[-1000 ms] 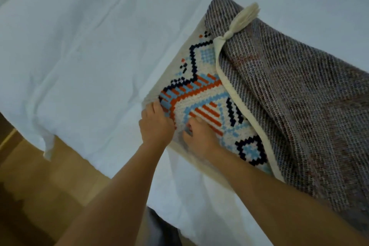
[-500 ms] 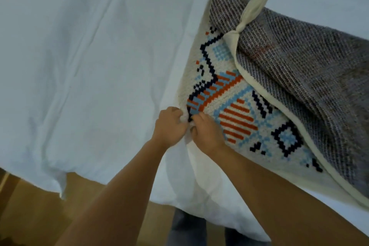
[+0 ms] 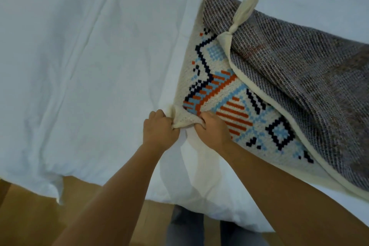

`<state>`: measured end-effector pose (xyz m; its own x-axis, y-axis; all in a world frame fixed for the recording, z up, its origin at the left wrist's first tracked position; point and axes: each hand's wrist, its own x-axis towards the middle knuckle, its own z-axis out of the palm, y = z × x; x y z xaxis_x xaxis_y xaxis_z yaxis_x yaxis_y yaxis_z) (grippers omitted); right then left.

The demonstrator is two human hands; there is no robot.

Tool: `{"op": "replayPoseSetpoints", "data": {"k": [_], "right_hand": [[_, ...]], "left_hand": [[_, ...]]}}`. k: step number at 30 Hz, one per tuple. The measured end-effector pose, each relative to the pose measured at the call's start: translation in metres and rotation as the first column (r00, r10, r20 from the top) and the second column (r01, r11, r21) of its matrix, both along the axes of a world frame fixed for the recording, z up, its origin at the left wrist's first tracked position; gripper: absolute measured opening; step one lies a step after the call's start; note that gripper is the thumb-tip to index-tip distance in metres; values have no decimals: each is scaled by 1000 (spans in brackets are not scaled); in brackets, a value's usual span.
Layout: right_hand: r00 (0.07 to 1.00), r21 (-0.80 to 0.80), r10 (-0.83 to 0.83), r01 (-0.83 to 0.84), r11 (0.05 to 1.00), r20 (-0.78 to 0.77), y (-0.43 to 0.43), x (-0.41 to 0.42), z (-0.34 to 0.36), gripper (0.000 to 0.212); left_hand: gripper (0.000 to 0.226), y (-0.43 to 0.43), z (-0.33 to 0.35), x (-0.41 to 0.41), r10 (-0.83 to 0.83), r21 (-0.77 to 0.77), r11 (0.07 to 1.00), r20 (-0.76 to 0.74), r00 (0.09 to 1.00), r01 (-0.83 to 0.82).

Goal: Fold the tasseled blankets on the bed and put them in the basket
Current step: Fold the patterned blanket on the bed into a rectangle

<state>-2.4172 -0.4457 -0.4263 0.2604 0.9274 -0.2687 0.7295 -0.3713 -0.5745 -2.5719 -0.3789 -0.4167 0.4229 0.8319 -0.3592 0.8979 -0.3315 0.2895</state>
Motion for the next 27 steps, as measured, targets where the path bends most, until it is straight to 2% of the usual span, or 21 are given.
{"op": "replayPoseSetpoints", "data": {"k": [2, 5, 8, 11, 15, 17, 19, 22, 24, 27], "right_hand": [[994, -49, 101, -99, 994, 44, 2, -11, -2, 16], [972, -93, 227, -222, 971, 55, -2, -28, -5, 13], [955, -135, 293, -284, 949, 55, -7, -37, -7, 16], [943, -170, 332, -323, 931, 27, -7, -41, -7, 15], [950, -165, 312, -310, 936, -13, -3, -46, -7, 15], [956, -137, 294, -294, 946, -25, -2, -43, -7, 15], [964, -112, 265, -265, 958, -16, 0, -33, -7, 15], [983, -56, 180, -179, 982, 16, 7, 0, -4, 14], [993, 7, 104, -104, 995, 57, 13, 31, 0, 13], [985, 37, 49, -56, 998, 165, 28, 80, 3, 6]], "left_hand": [[34, 1, 4, -23, -9, 25, 1000, -102, 995, 12], [38, -7, 7, -51, -71, 39, 996, -179, 981, 79], [39, -19, 6, -77, -137, 15, 989, -228, 964, 144], [44, -30, 3, -90, -96, -12, 995, -274, 957, 97], [77, -38, 8, -83, -30, -42, 999, -151, 988, 24], [84, -37, 9, -71, -24, -30, 999, -105, 994, 20], [75, -32, 7, -55, 7, -3, 1000, -85, 996, -7], [43, -16, 3, -15, 20, 46, 999, -76, 997, -16], [37, 0, 3, 24, 17, 62, 998, -49, 999, -14], [34, 25, 8, 94, 110, 11, 994, 91, 990, -111]]}}
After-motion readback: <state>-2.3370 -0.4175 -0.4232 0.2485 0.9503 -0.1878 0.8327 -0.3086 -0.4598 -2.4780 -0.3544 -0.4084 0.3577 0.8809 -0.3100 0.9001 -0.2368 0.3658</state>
